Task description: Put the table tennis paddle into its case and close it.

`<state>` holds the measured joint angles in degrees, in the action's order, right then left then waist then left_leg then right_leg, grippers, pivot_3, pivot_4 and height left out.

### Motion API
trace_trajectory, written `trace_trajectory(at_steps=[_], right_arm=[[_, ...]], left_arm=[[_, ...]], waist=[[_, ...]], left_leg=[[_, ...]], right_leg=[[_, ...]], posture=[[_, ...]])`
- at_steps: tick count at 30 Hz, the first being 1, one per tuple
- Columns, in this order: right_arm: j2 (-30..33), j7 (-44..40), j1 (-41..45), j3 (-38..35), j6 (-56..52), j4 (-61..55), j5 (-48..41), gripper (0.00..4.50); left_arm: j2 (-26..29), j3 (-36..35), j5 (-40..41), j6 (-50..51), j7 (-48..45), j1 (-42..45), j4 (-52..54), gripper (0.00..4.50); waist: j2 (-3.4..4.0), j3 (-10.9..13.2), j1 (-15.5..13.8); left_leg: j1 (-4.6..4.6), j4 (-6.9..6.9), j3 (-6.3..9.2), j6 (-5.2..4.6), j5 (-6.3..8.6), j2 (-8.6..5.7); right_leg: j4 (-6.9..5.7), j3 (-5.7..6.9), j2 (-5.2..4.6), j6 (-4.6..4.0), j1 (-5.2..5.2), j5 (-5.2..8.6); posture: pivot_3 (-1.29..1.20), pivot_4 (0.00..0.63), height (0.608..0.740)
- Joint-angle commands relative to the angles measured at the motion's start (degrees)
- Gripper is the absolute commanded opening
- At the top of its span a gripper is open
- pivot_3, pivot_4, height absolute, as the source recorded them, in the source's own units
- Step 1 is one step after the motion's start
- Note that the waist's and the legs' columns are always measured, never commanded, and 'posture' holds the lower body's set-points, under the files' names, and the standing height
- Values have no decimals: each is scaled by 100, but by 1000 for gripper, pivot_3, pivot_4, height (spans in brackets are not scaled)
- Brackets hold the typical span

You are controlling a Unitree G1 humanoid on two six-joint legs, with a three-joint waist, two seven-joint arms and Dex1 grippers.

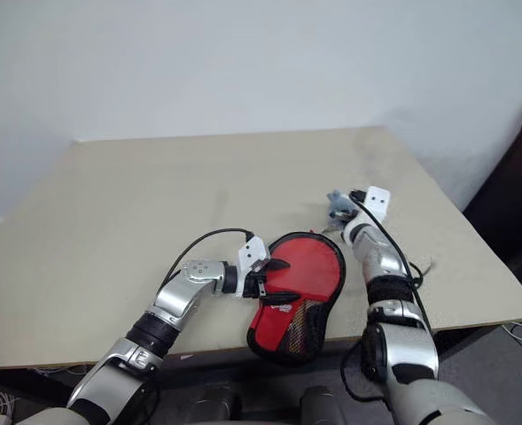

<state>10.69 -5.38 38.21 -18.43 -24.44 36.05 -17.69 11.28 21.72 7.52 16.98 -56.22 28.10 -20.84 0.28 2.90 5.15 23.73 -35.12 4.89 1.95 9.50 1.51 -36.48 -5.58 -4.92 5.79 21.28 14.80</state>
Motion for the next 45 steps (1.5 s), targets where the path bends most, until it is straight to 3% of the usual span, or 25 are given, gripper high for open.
trace_trajectory(at_steps=[1, 13, 28, 34, 40, 45], right_arm=[[404, 530, -406, -628, -363, -1246, -245, 72], [38, 1143, -2765, -1333, -1487, -4818, -1250, 72], [-739, 1018, -4960, -949, -1374, -6653, -1721, 72], [-833, 484, -5891, -493, -1260, -7375, -2043, 70], [-295, -463, -6891, 299, -1153, -8086, -2058, 69], [193, -1220, -7471, 364, -920, -8063, -2118, 69]], left_arm=[[105, 234, -269, 352, -45, -165, -515, 4500], [-10, 328, -289, 339, -187, -16, -754, 4500], [42, 421, -336, 404, -317, -16, -745, 4500], [43, 435, -357, 396, -364, 29, -791, 4500], [-27, 505, -389, 350, -411, 98, -905, 4500], [-56, 535, -390, 374, -439, 108, -918, 4500]], waist=[[0, 0, -71], [25, -15, -361], [30, -48, -394], [32, -88, -389], [26, -103, -379], [14, -118, -401]], left_leg=[[1, -1, 1, 0, 0, -2], [81, 14, 14, 0, 0, -21], [82, 25, 14, 2, 1, -17], [84, 48, 10, 2, 2, -7], [84, 49, 6, 3, 4, 5], [85, 65, 11, 10, 10, 9]], right_leg=[[3, -1, 0, 0, -1, 0], [86, 0, -1, 9, 5, 6], [108, 4, -7, 12, 6, 10], [148, 6, -6, 12, 1, 10], [152, 11, -11, 12, 0, 10], [171, 26, -13, 4, -5, 15]], posture=[[0, 0, 740], [0, 0, 740], [0, 0, 740], [0, 0, 740], [0, 0, 740], [0, 0, 740]])
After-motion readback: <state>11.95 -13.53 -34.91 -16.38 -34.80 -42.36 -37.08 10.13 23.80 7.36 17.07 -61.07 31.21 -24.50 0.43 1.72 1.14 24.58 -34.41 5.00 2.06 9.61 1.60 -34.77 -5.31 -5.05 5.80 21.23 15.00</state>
